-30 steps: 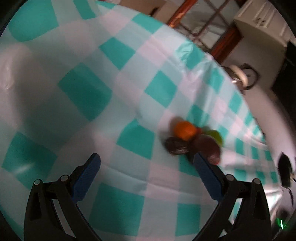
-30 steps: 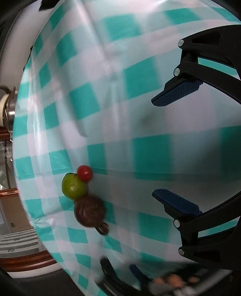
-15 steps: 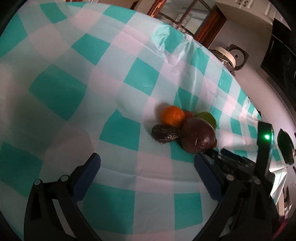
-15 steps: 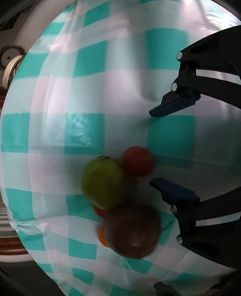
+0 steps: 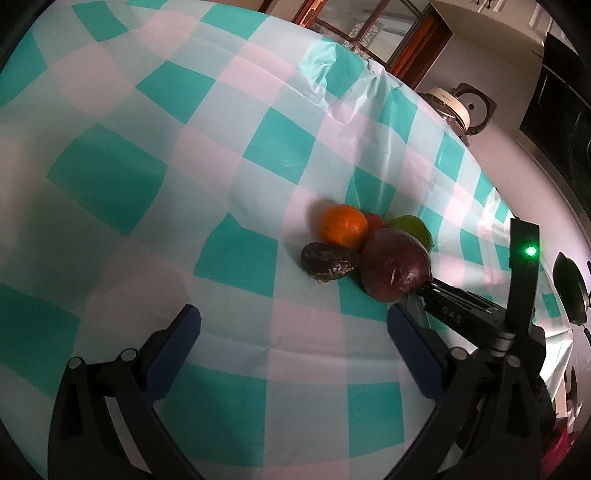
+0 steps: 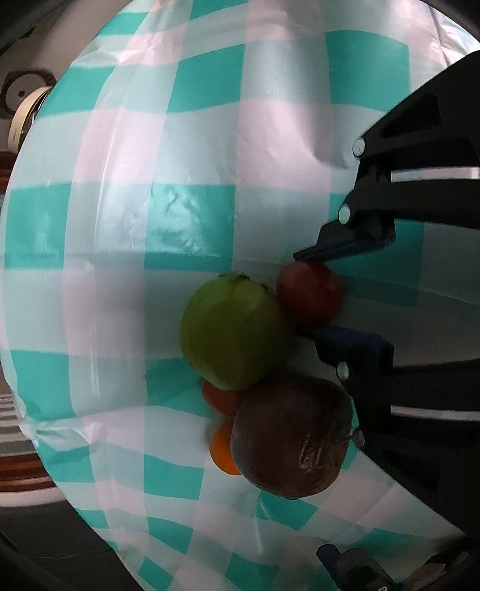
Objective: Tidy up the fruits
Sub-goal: 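Move the right tool back to the table and grasp the red tomato, then grasp the dark brown avocado-like fruit with the left tool, then carry the dark brown fruit in the left tool while the right tool carries the tomato to the bin, then open the left tool dropping the dark fruit while the right tool drops the tomato, then move the right tool back to the table and grasp the large dark red fruit, then grasp the mandarin with the left tool, then carry the mandarin in the left tool while the right tool carries the dark red fruit to the bin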
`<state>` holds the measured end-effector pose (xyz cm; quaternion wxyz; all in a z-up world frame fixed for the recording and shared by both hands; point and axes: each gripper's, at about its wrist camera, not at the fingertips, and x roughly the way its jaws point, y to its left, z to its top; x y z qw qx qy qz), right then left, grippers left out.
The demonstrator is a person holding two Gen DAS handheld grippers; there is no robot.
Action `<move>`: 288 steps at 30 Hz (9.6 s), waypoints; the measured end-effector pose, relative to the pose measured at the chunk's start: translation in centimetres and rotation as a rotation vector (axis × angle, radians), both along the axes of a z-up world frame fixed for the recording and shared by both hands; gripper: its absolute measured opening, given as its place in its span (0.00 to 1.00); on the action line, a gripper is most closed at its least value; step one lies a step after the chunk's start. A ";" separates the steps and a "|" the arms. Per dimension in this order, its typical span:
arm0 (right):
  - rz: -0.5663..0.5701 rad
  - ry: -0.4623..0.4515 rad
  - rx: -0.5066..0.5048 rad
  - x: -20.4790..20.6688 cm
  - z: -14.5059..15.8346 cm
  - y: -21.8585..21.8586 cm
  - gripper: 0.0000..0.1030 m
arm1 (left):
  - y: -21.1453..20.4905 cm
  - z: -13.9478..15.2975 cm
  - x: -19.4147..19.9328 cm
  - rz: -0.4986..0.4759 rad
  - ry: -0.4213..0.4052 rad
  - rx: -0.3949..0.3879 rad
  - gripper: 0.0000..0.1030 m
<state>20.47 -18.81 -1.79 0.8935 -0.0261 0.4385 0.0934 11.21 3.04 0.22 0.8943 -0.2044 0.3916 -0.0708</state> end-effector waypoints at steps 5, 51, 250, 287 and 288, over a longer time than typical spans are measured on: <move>-0.065 0.004 0.076 -3.3 0.2 -1.7 0.33 | 0.0 -0.2 0.5 -0.014 0.014 -0.005 0.98; -0.162 0.002 0.201 -9.8 0.9 -1.5 0.32 | -4.3 -0.6 7.2 -0.294 0.011 0.284 0.41; -0.554 -0.159 0.390 -14.7 1.8 -6.9 0.62 | -5.9 0.6 7.3 -0.179 -0.040 0.247 0.81; -0.509 -0.157 0.442 -13.9 1.1 -6.0 0.62 | -1.5 -0.2 -6.2 -0.158 0.013 0.332 0.44; -0.509 -0.157 0.442 -13.9 1.1 -6.0 0.62 | -1.6 -0.2 -6.2 -0.163 0.011 0.330 0.44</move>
